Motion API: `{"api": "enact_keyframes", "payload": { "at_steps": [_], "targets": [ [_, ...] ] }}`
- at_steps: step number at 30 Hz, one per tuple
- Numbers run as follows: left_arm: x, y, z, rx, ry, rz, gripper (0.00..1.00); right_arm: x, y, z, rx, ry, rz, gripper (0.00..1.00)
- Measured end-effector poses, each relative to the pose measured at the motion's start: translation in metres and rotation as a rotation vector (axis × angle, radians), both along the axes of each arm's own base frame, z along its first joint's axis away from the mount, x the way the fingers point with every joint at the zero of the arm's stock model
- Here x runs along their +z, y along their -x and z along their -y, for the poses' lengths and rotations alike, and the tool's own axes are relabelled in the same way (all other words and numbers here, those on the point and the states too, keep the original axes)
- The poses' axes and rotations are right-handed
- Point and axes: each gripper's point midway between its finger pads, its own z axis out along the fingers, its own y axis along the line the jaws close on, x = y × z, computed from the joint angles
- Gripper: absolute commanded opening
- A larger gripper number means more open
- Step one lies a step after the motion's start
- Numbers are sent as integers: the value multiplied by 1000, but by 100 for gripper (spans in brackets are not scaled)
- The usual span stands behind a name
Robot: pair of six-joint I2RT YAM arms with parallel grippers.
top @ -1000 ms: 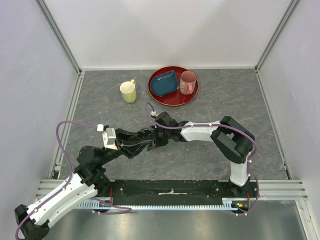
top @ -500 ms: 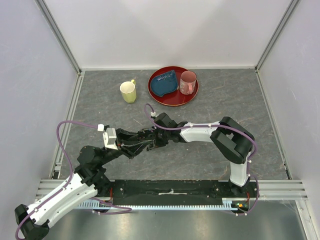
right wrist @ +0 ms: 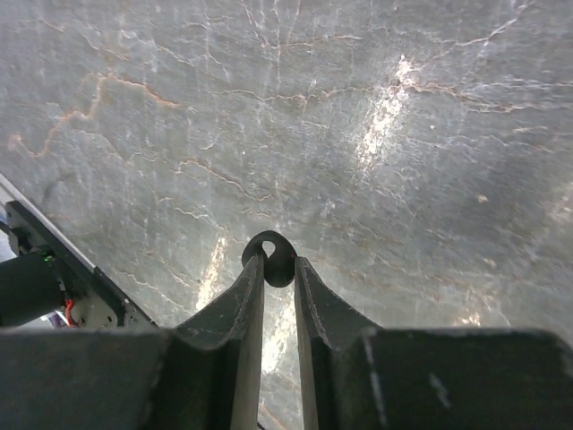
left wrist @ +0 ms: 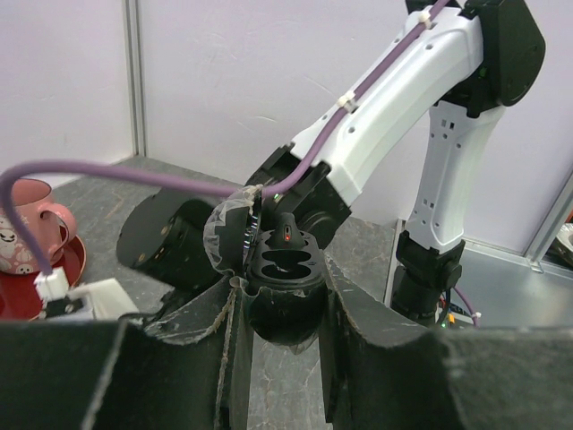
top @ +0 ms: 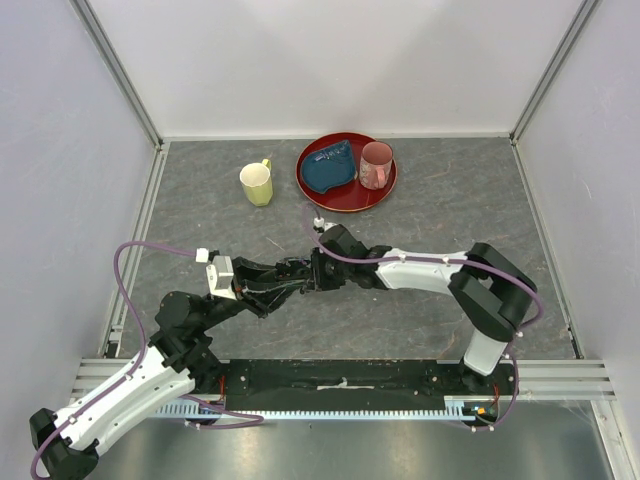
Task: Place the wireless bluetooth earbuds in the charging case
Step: Pick up the earbud from the center of the board, then place the earbud at the center of the board.
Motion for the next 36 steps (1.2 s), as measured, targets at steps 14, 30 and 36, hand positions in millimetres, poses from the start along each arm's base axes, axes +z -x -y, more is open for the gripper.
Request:
{"api": "enact_keyframes", "payload": {
  "at_steps": [14, 30, 36],
  "targets": [
    [-4, -1, 1, 1, -7, -8, 2, 11, 15, 95, -285, 37, 30, 26],
    [-12, -7, 8, -2, -26, -27, 2, -13, 32, 137, -494, 46, -43, 30],
    [-12, -7, 8, -3, -24, -31, 2, -22, 35, 141, -516, 49, -55, 33]
  ]
}}
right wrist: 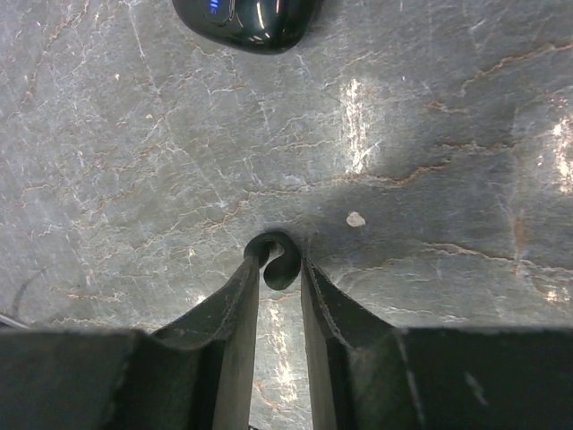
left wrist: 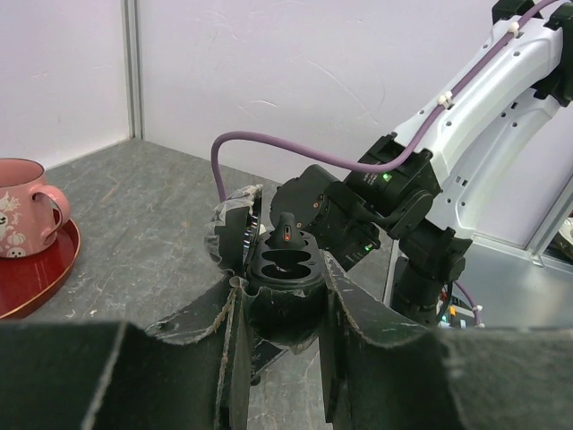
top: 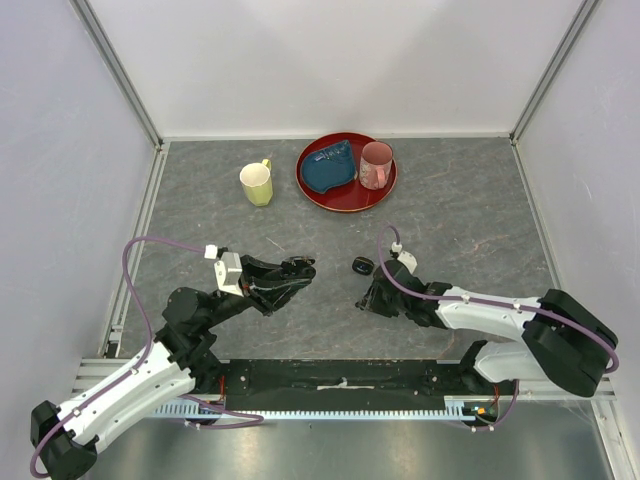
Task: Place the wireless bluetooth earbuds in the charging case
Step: Place the earbud at the center of the board, then adjust the earbud at the center of the board.
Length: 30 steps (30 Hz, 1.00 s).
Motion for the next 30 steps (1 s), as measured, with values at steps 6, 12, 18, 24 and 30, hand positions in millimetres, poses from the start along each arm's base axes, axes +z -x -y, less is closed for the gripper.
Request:
{"api": "enact_keyframes", "payload": {
  "at_steps": [6, 12, 18, 24, 30],
  "targets": [
    [-1, 0, 1, -1, -1, -5, 2, -1, -2, -3, -4, -10, 2, 44],
    [-1, -1, 2, -1, -1, -7, 2, 6, -4, -6, 1, -30, 23, 56],
    [-2, -2, 3, -2, -3, -9, 2, 31, -9, 0, 40, -35, 116, 57],
    [-4, -4, 4, -2, -9, -15, 2, 38, -24, 13, 110, 2, 159, 49],
    [-9, -6, 6, -3, -22, -30, 2, 18, -18, 15, 243, 44, 105, 46]
  ]
}}
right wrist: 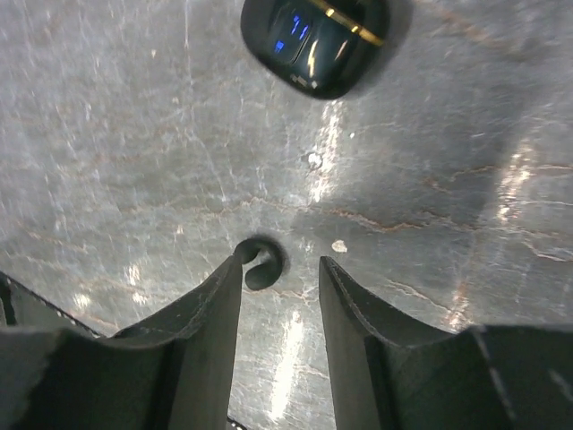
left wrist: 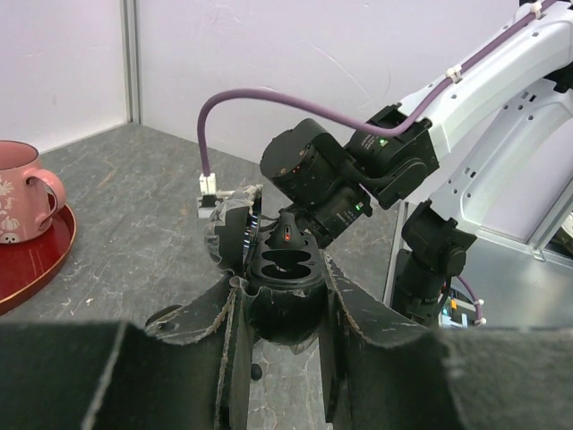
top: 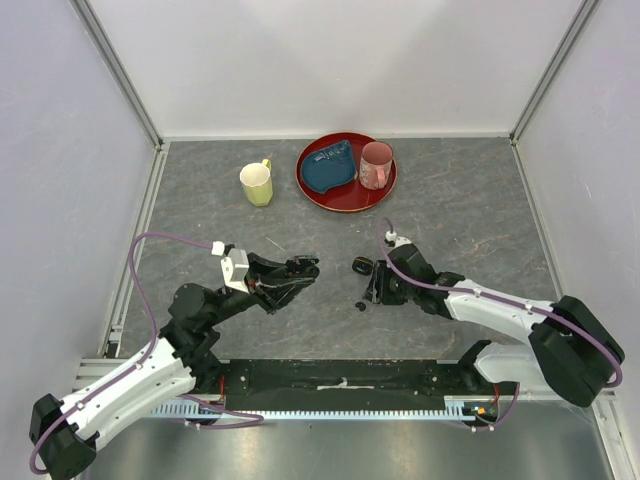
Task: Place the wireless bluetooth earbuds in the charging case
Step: Adjust the earbud at the center of the board.
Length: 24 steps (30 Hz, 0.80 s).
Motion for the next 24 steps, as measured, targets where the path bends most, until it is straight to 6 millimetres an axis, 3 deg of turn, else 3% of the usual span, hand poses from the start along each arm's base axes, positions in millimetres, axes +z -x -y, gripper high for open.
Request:
{"api": "enact_keyframes", "payload": {
  "at_steps": [7, 24],
  "targets": [
    [0, 0, 0, 0, 0, -2, 2, -9, 13, -7, 145, 18, -27, 46],
    [4, 0, 0, -3, 16, 4, 2, -19, 14, -10, 226, 50, -31, 41]
  ]
}}
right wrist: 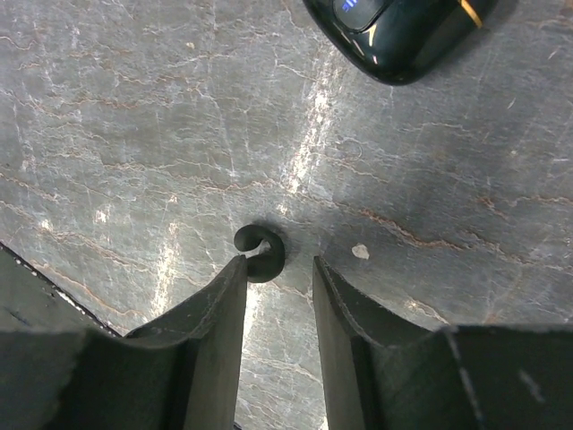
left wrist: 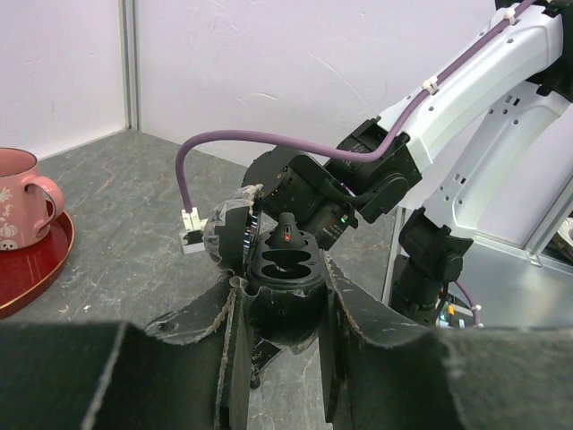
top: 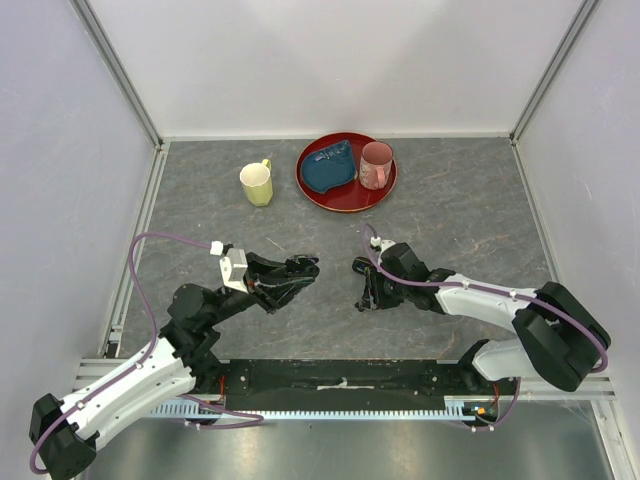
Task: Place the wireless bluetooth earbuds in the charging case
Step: Adjust the earbud at the center of the board.
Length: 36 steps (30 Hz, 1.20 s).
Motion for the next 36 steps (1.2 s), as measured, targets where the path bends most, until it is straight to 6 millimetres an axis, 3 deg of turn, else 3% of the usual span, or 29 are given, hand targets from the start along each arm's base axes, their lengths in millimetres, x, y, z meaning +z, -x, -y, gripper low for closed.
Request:
{"api": "enact_keyframes", "payload": {
  "at_steps": [21, 36],
  "targets": [
    [-8, -1, 2, -4, -11, -28, 2, -2, 0, -15, 38, -62, -18, 33],
    [-10, -2, 2, -4, -15, -34, 2, 6, -4, -12, 12, -64, 7, 44]
  ]
}}
